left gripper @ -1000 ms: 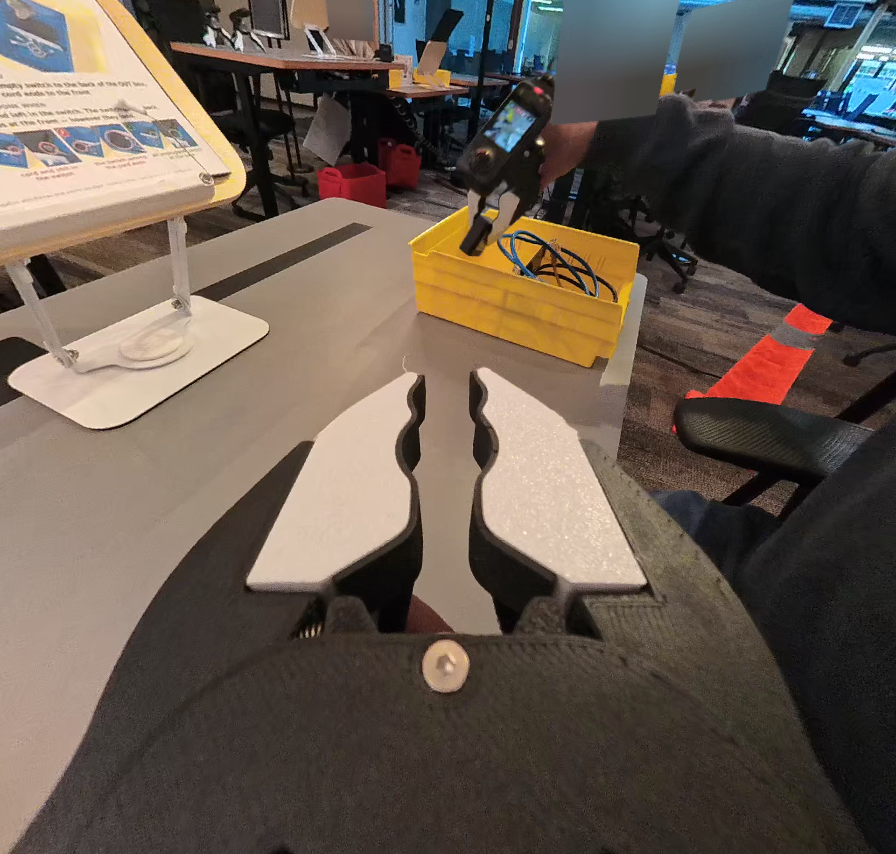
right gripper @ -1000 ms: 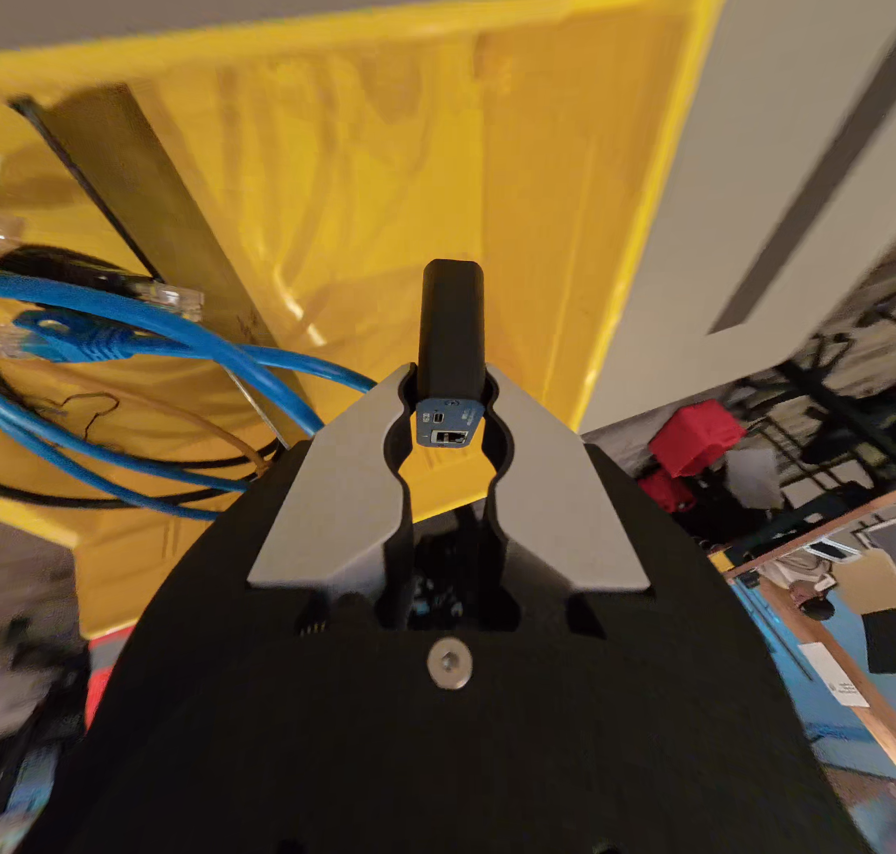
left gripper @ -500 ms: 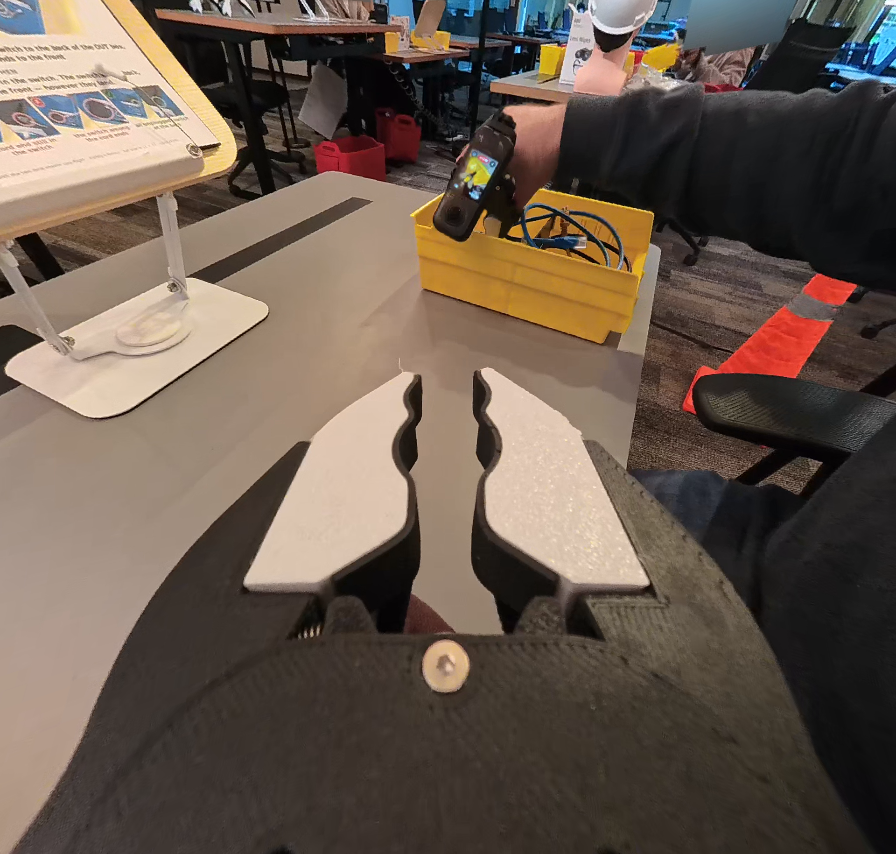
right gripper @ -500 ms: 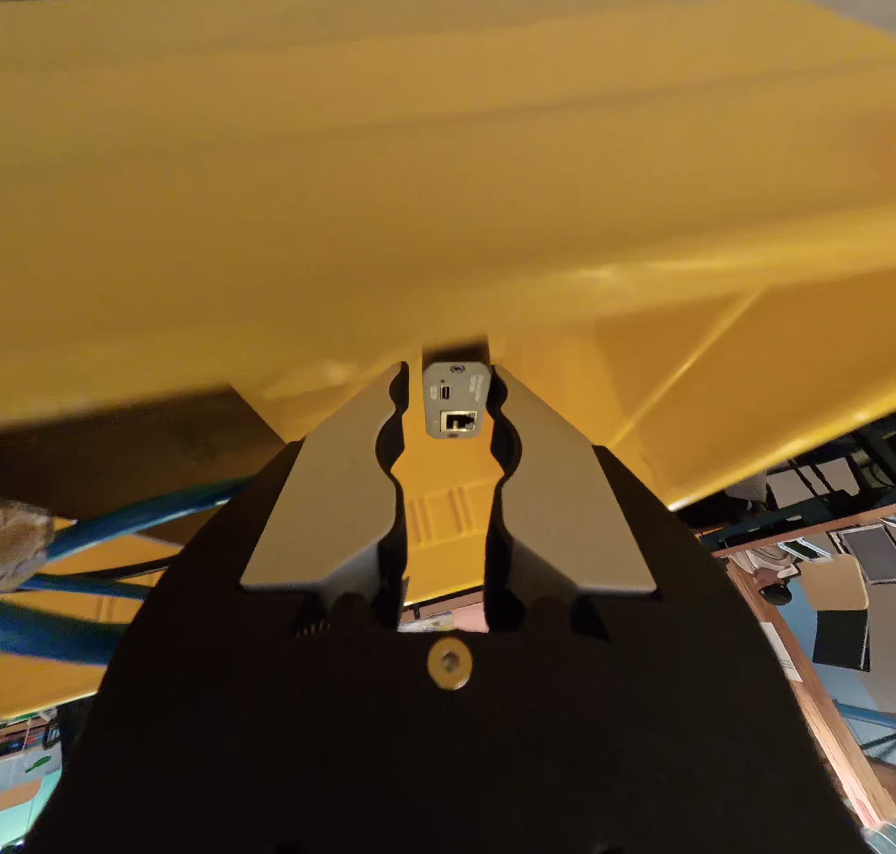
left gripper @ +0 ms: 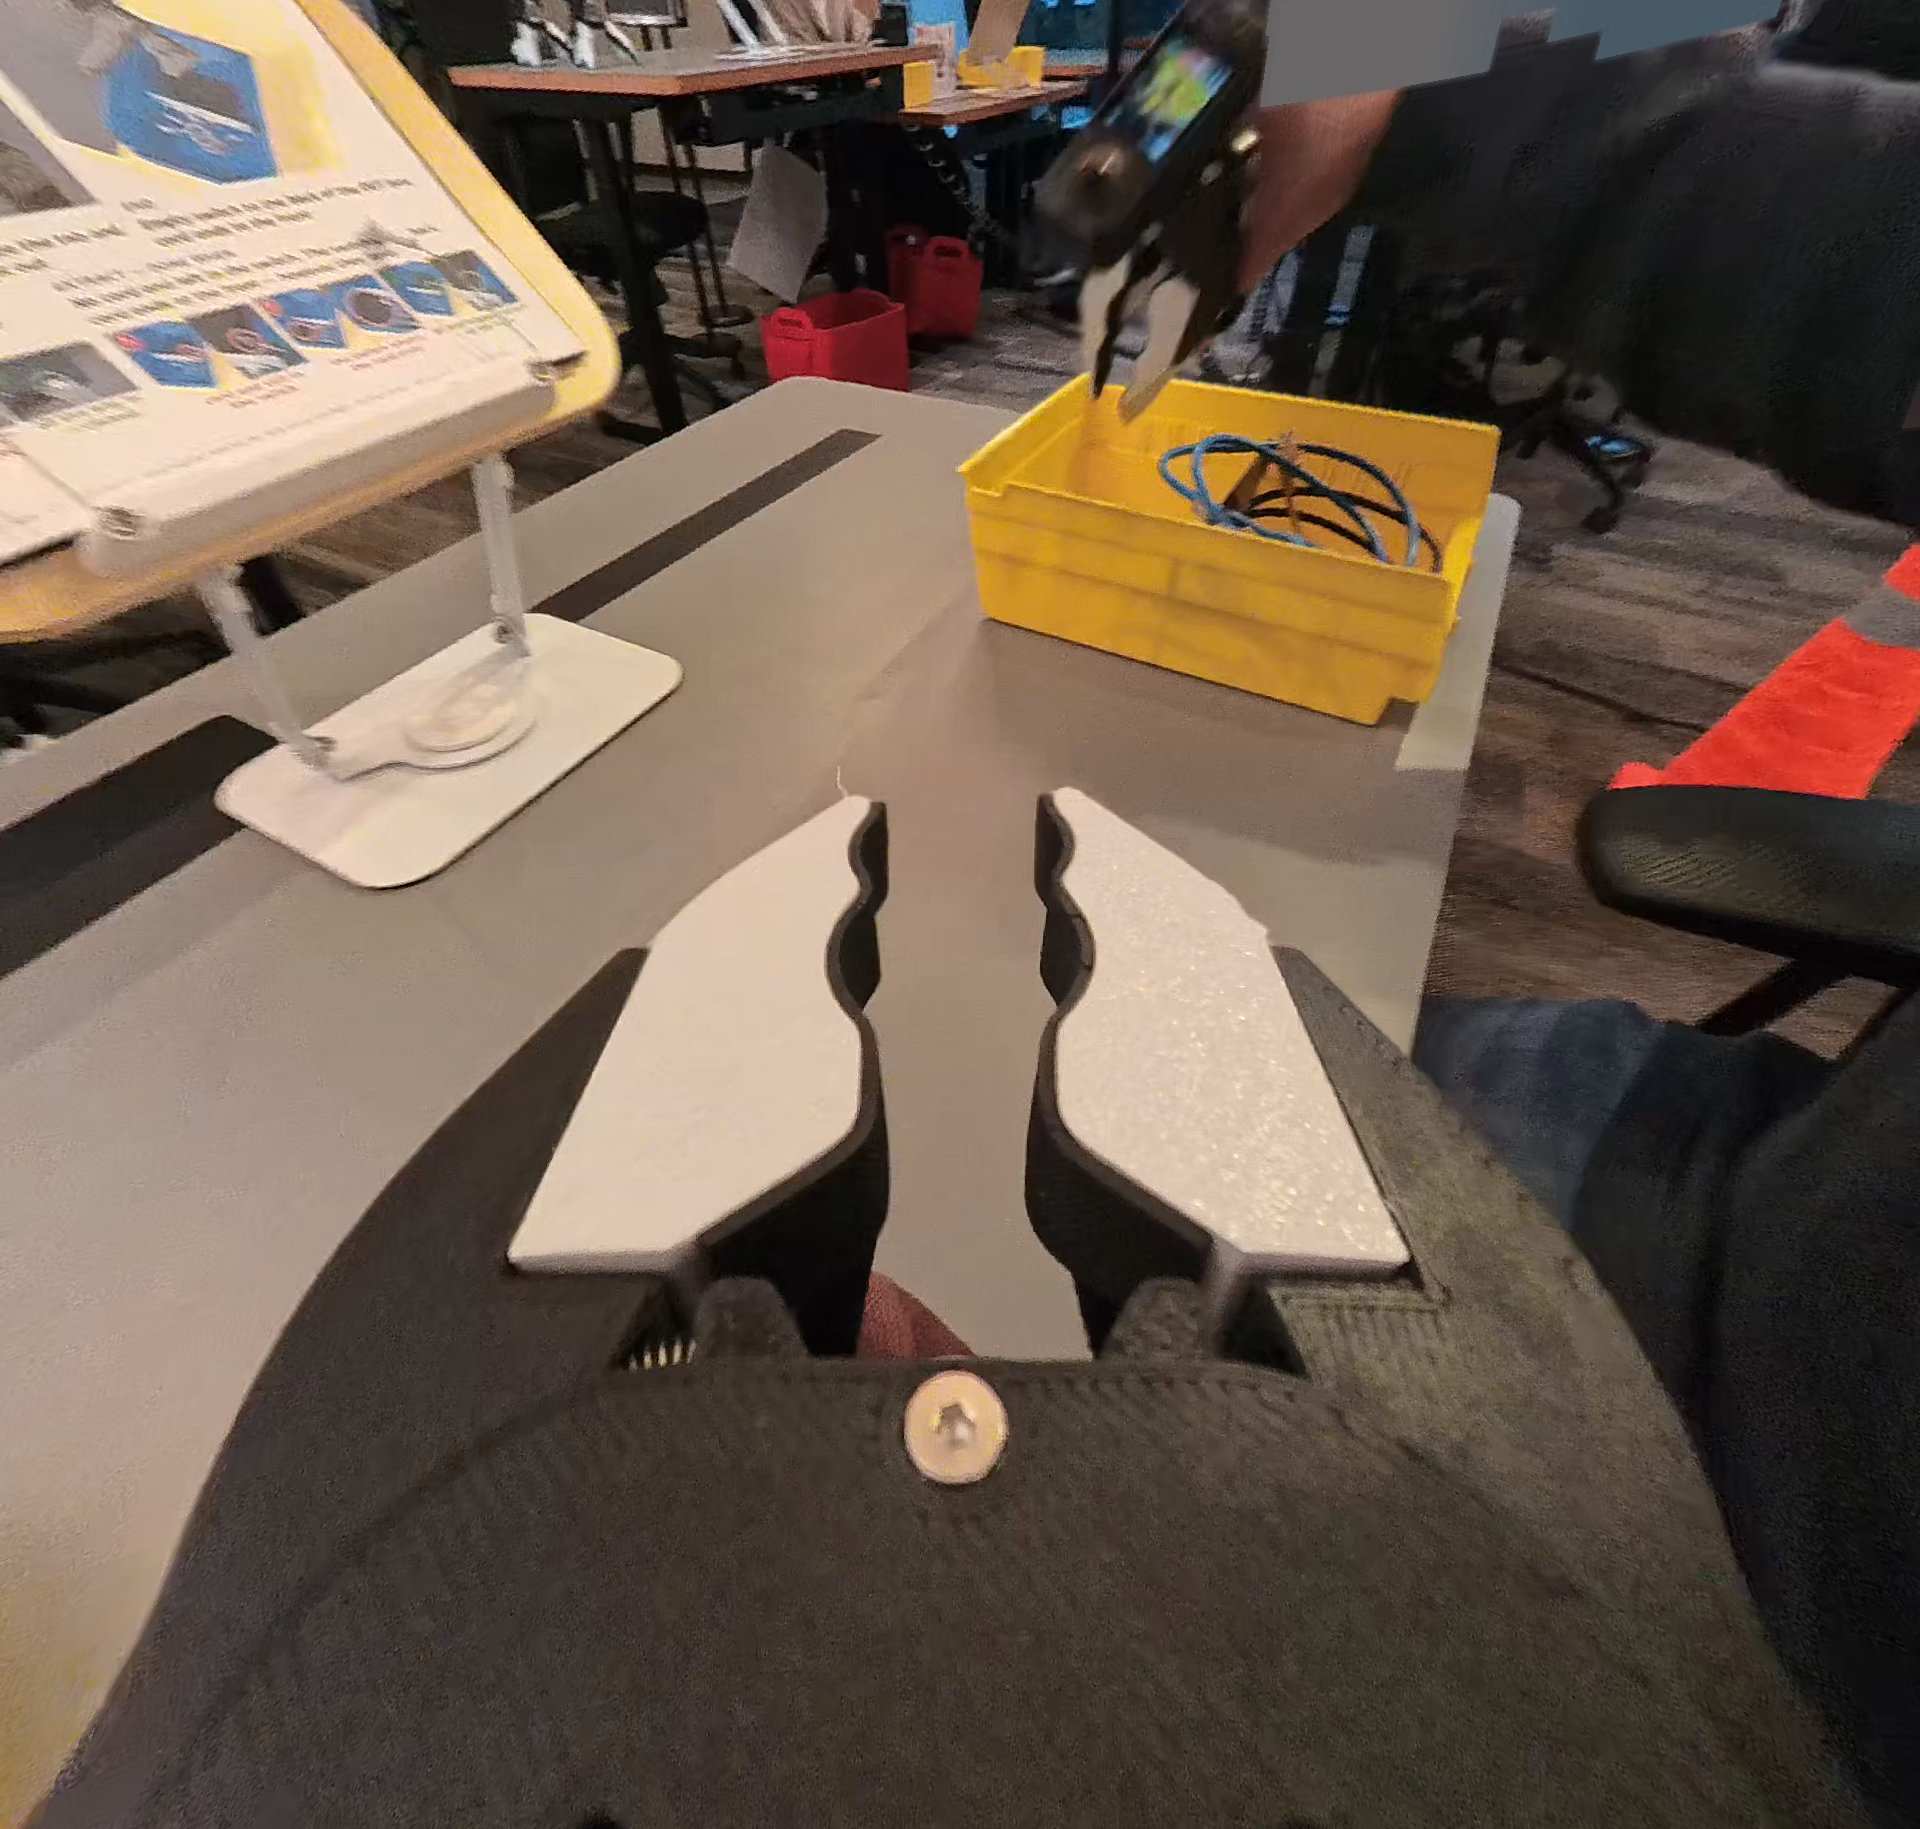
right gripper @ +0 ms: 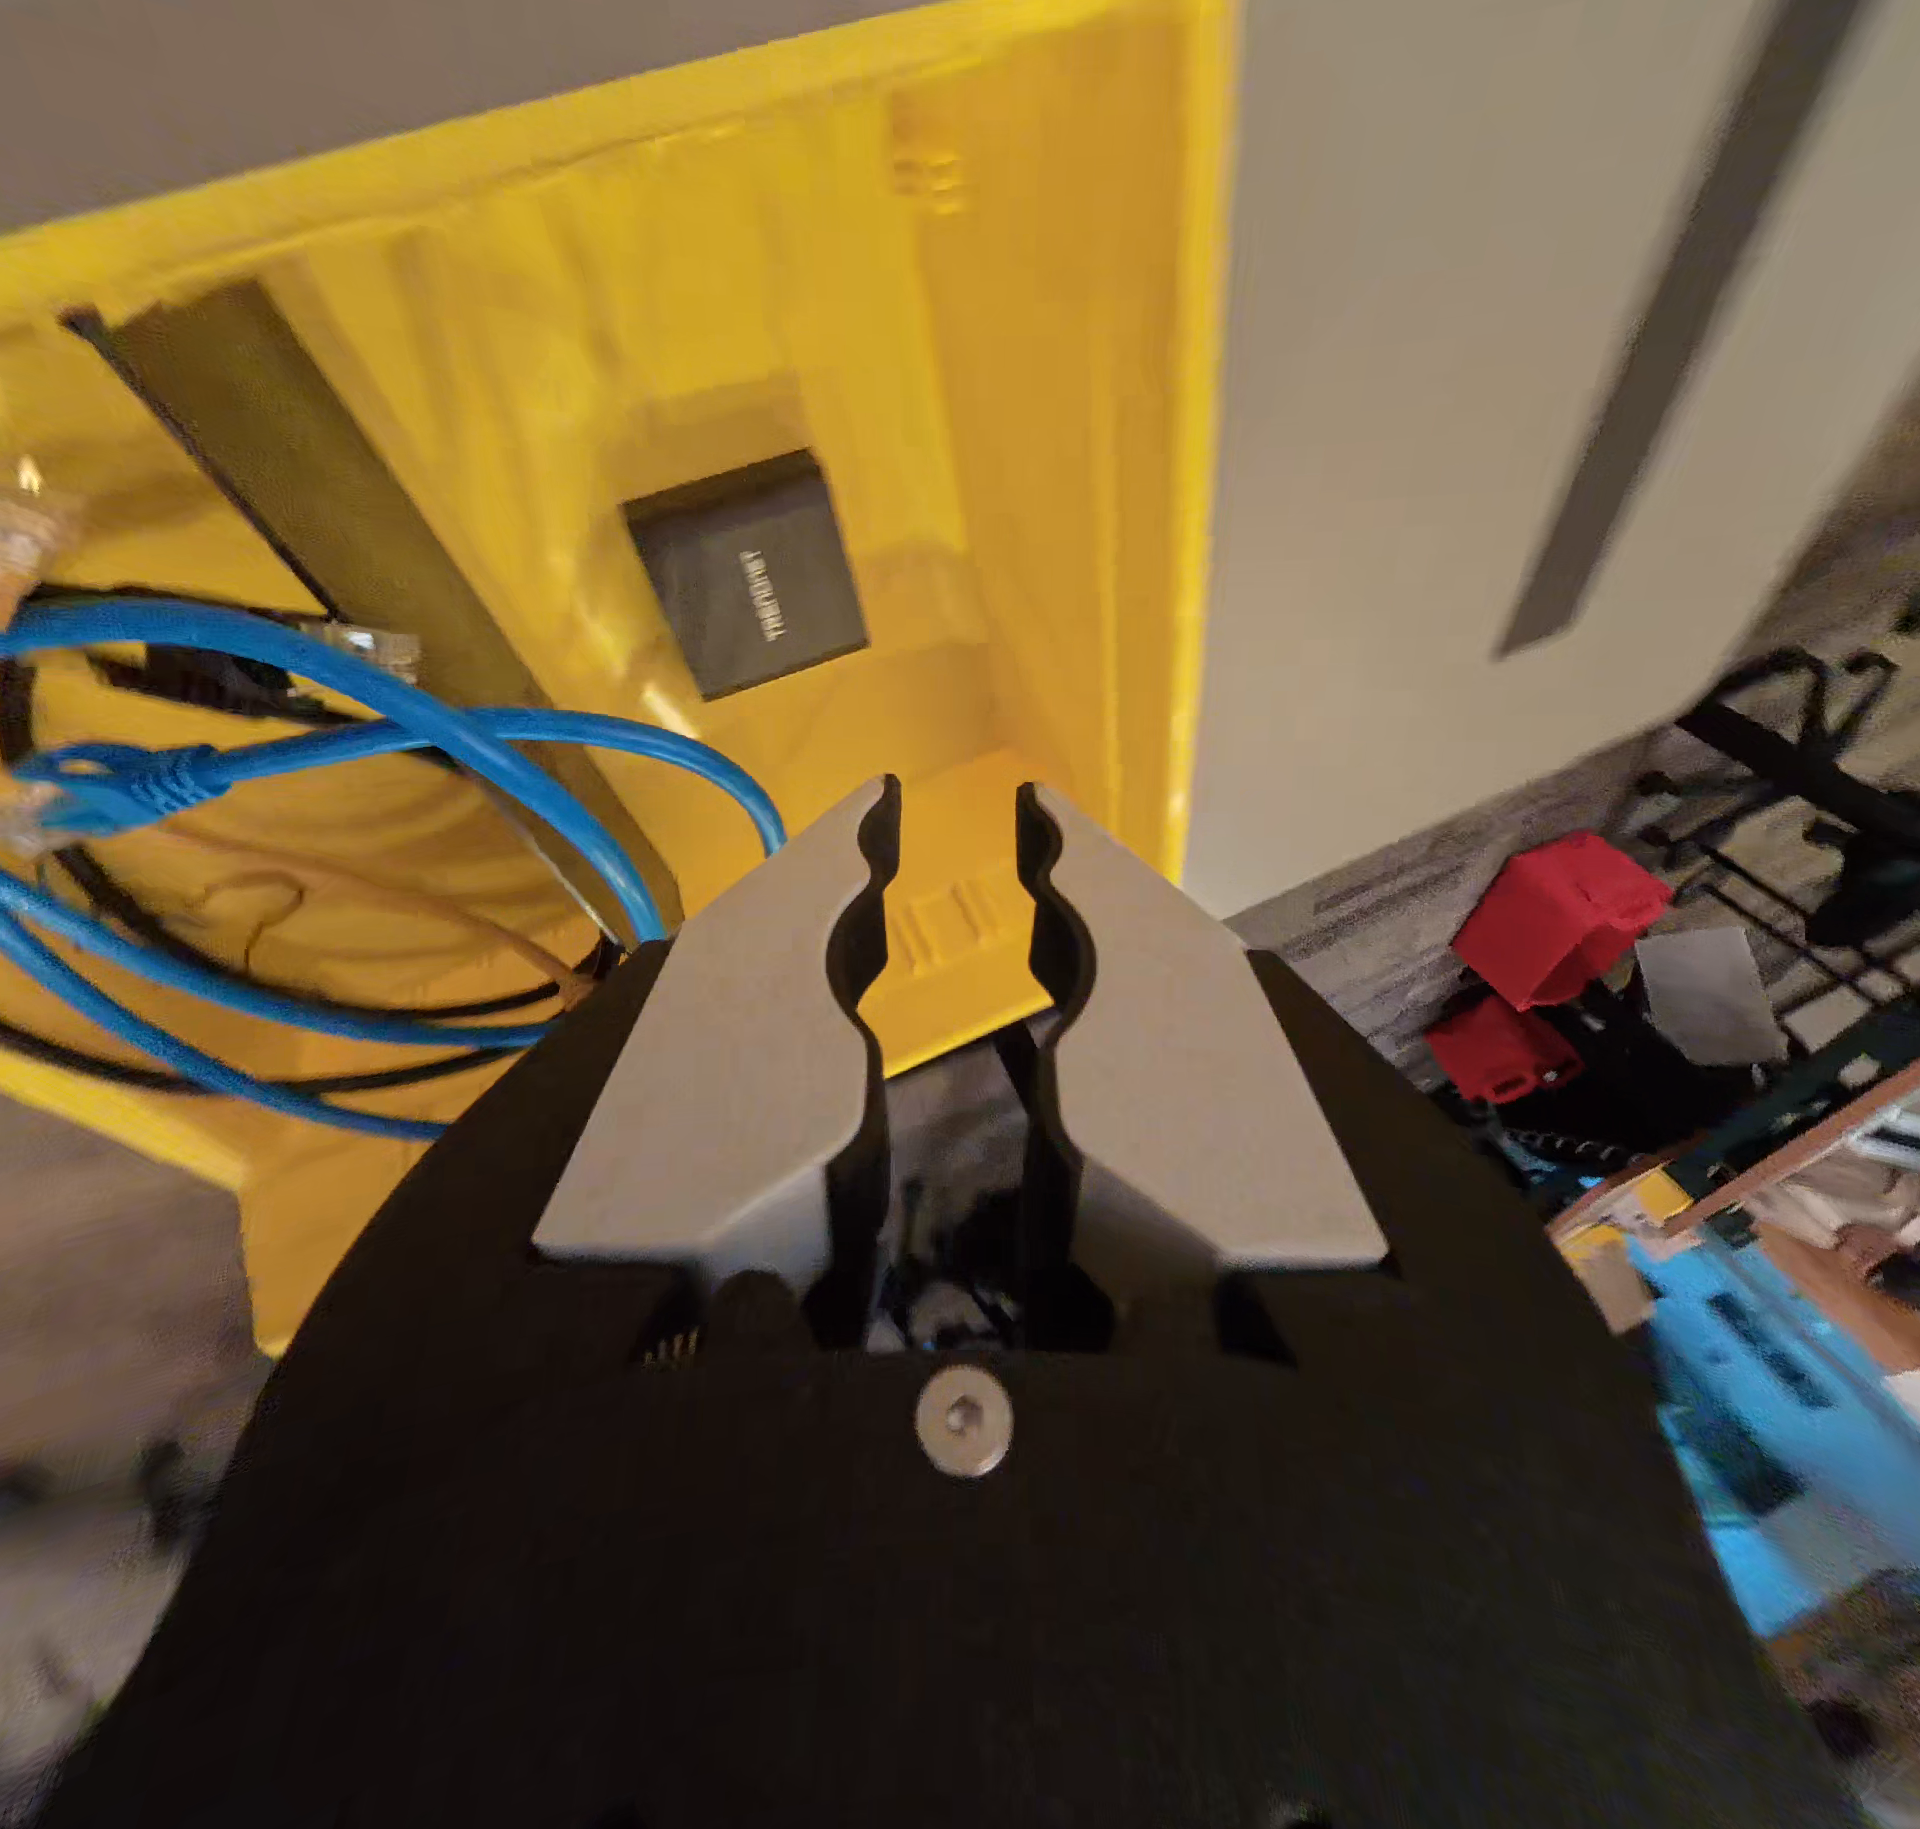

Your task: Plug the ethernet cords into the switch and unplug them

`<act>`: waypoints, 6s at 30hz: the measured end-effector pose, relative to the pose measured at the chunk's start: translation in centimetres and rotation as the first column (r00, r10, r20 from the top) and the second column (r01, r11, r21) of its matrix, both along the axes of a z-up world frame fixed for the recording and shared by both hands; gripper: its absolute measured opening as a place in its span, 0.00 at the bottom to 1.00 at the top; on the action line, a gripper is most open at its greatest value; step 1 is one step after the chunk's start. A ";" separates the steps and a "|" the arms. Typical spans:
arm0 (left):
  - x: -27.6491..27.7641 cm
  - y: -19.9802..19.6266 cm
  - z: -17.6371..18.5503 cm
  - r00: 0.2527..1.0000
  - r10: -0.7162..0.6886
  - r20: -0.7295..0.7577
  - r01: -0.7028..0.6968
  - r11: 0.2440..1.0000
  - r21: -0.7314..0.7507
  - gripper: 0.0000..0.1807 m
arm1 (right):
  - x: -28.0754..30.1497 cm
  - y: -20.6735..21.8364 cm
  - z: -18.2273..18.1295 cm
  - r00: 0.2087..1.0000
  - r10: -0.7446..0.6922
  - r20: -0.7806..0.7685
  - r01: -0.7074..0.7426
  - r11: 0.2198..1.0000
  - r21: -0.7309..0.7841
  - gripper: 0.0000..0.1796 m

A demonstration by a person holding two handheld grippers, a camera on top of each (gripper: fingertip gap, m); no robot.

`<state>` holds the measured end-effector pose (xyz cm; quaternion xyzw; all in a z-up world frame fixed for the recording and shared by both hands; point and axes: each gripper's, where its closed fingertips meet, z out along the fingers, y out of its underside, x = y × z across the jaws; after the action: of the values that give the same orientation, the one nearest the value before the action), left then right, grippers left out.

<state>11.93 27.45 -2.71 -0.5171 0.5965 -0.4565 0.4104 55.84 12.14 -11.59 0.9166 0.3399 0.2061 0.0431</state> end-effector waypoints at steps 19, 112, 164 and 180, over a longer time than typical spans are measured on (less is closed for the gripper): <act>-32.6 25.2 -5.6 0.381 0.883 -0.275 -0.841 0.454 0.292 0.60 | -1.1 -18.0 -0.2 0.735 -0.379 -0.563 0.674 0.504 0.540 0.39; 13.7 -3.2 -10.5 0.888 0.426 -0.172 -0.454 0.871 -0.186 0.06 | -22.0 -1.4 -2.3 0.532 0.053 -0.845 0.808 0.266 0.526 0.56; -30.5 19.3 -13.5 0.495 0.727 -0.476 -0.761 0.627 0.167 0.03 | -5.3 -17.2 -4.0 0.686 -0.328 -0.650 0.721 0.180 0.669 0.01; -32.2 19.3 -13.8 0.520 0.716 -0.466 -0.776 0.624 0.091 0.02 | -2.9 -18.1 -3.9 0.650 -0.398 -0.648 0.724 0.063 0.687 0.01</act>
<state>-20.28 46.74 -16.56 -0.8396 0.3647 -0.1369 0.3786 52.94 -5.94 -15.46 0.8424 -0.2263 0.1879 -0.4514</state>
